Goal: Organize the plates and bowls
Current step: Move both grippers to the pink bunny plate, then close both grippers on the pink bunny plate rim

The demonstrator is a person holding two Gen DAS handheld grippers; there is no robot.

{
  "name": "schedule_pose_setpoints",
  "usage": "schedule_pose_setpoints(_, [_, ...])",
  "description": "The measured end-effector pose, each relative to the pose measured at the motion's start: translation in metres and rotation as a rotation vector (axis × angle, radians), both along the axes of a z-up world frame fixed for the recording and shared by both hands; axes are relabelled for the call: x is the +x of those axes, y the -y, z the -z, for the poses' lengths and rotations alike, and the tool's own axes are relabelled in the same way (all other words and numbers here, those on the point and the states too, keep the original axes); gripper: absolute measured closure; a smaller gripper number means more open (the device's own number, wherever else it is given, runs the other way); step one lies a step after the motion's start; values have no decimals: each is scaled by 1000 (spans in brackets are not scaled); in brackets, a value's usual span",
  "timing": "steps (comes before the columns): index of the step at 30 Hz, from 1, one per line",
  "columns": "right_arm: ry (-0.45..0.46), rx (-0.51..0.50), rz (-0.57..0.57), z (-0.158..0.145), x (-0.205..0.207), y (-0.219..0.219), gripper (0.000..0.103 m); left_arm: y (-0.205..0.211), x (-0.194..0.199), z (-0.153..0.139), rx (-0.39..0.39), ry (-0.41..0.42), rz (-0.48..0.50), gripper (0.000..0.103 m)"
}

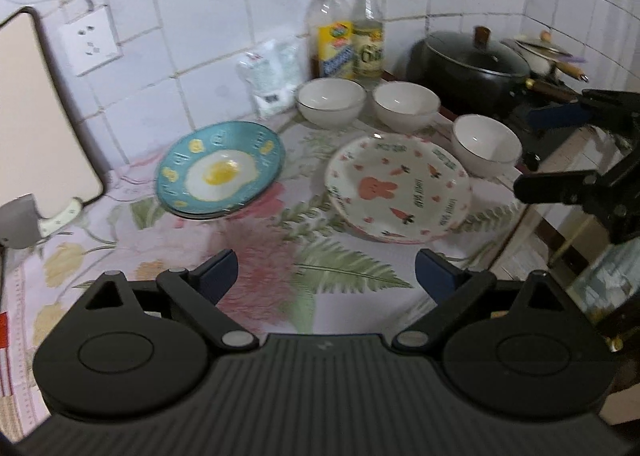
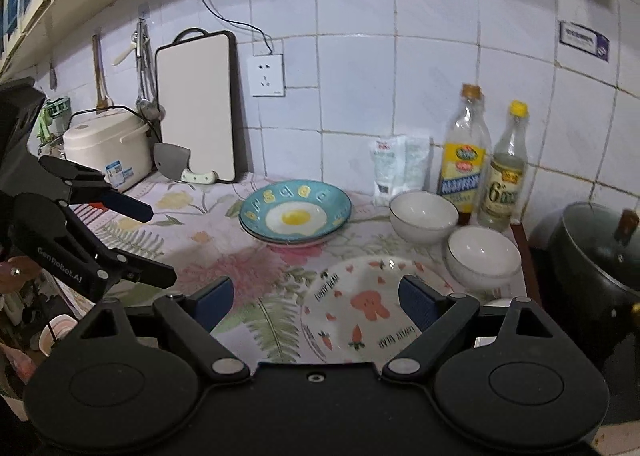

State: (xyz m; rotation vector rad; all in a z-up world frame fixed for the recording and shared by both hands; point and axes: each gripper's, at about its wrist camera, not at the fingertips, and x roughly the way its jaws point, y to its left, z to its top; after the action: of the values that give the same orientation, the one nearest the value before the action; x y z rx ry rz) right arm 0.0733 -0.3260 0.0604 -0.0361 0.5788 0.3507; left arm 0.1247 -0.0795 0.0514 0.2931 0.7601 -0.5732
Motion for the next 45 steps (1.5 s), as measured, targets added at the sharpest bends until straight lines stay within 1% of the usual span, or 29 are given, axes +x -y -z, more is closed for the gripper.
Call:
schedule_pose_setpoints(4, [-1,39,28,21,-4,11,11,17,9,14,-3,-33,44,7])
schedule_pose_setpoints(7, [20,57,47,39,-5,17,11,30,15,25,4,-31,53,7])
schedule_pose_setpoints(10, [7,84,69,54,-3,24,11,39,21,35,2,-23,62,7])
schedule_pose_setpoints(14, [-9,148,137,79,6,35,11,45,34,51,-34,-33,43,9])
schedule_pose_setpoints(19, [-33,152,206,113,24,40,11,52,51,75,-76,-38,4,12])
schedule_pose_setpoints(21, [-38,161,222,125,32,44,11,55,59,85,-94,-55,-14,17])
schedule_pose_setpoints(25, [-53,196,255,142,44,51,12,58,76,102,-156,-102,-48,21])
schedule_pose_setpoints(27, [-60,200,273,150,50,53,12,61,82,111,-166,-109,-67,32])
schedule_pose_setpoints(29, [-73,212,282,157,56,55,14,64,89,119,-174,-126,-86,37])
schedule_pose_setpoints(31, [-86,224,290,161,64,57,16,66,95,128,-188,-137,-100,45])
schedule_pose_setpoints(33, [-75,250,317,162,69,59,19,67,100,135,-198,-147,-126,60])
schedule_pose_setpoints(34, [-78,275,326,164,71,61,22,67,103,138,-210,-152,-142,65])
schedule_pose_setpoints(35, [-88,301,332,166,74,63,26,67,105,140,-225,-154,-155,74])
schedule_pose_setpoints(36, [-96,313,339,168,76,64,29,66,106,142,-239,-159,-164,78])
schedule_pose_setpoints(38, [-99,299,347,170,78,64,38,65,110,145,-269,-184,-178,80])
schedule_pose_setpoints(41, [-90,264,358,172,78,63,49,66,112,149,-295,-210,-183,81])
schedule_pose_setpoints(42, [-86,254,361,172,77,63,52,67,112,150,-302,-212,-189,81])
schedule_pose_setpoints(44, [-79,247,380,174,75,65,64,68,110,150,-305,-205,-208,82])
schedule_pose_setpoints(45, [-74,248,389,175,73,67,68,69,108,151,-306,-197,-216,85])
